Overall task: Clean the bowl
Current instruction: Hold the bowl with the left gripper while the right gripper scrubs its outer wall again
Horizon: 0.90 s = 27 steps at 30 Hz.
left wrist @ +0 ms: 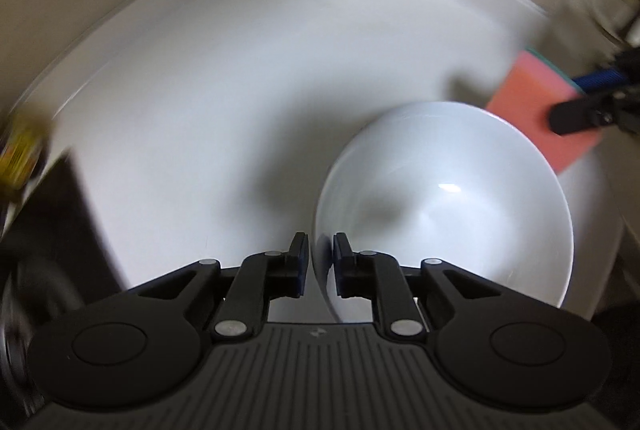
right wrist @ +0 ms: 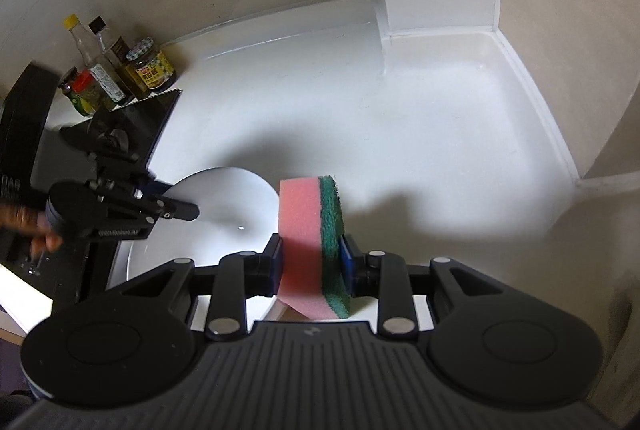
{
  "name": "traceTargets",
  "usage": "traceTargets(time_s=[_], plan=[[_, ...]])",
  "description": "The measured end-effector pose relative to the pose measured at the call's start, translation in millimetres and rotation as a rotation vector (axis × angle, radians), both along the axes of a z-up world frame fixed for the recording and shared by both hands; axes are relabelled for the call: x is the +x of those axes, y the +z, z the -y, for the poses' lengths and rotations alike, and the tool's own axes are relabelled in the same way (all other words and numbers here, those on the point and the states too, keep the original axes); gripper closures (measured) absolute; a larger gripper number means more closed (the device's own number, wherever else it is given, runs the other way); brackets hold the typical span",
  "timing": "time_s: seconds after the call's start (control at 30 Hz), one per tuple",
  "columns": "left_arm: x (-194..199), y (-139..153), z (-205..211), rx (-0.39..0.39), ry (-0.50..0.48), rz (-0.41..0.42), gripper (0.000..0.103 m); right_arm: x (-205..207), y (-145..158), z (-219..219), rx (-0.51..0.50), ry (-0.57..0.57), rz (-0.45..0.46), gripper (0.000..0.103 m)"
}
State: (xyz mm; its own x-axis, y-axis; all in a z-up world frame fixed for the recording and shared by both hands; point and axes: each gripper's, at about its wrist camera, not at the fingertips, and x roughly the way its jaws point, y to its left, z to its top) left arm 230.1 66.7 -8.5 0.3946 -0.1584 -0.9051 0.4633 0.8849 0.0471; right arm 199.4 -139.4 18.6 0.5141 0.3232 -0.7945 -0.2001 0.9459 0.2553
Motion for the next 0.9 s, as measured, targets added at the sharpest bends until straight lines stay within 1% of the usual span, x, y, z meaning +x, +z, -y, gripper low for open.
traceTargets(time_s=[0.03,0.1,0.23,0.5,0.57,0.67,0.77,0.87,0.9], plan=[[-4.0,-0.9,-0.5,-0.003,0.022,0.012,0.091,-2.4,0.1,-1.2,-0.002,-0.001,0.003,0.078],[-8.1,-2.1,-1.2,-0.007,0.03,0.04,0.091,-5.8,0.3,-3.1,-0.01,-0.001,0.004,0.078],[-4.5,-5.0,-1.9,0.009,-0.05,0.046,0.091,-9.8,1.3,-8.6,-0.044,0.027,0.01,0.078],[-1.6,-10.0,11.3,0.047,-0.156,0.064,0.09,-10.3,1.0,-6.2,-0.04,0.037,0.006,0.078],[5.8,-17.5,25.0,0.052,-0.203,0.08,0.09,-10.6,0.9,-4.1,-0.037,0.035,0.004,0.078],[-0.3,-19.2,13.6,0.047,-0.285,0.089,0.09,-9.9,0.8,-1.7,-0.034,0.031,0.004,0.078],[-7.8,-13.5,6.4,0.057,-0.424,0.115,0.088,-7.3,0.5,-1.4,-0.033,0.022,0.008,0.078],[-10.0,-9.8,2.0,0.052,-0.502,0.129,0.087,-4.9,0.1,-1.5,-0.041,0.017,0.017,0.078],[-10.0,-9.4,0.6,0.047,-0.508,0.126,0.087,-4.8,0.0,-1.9,-0.044,0.02,0.02,0.078]])
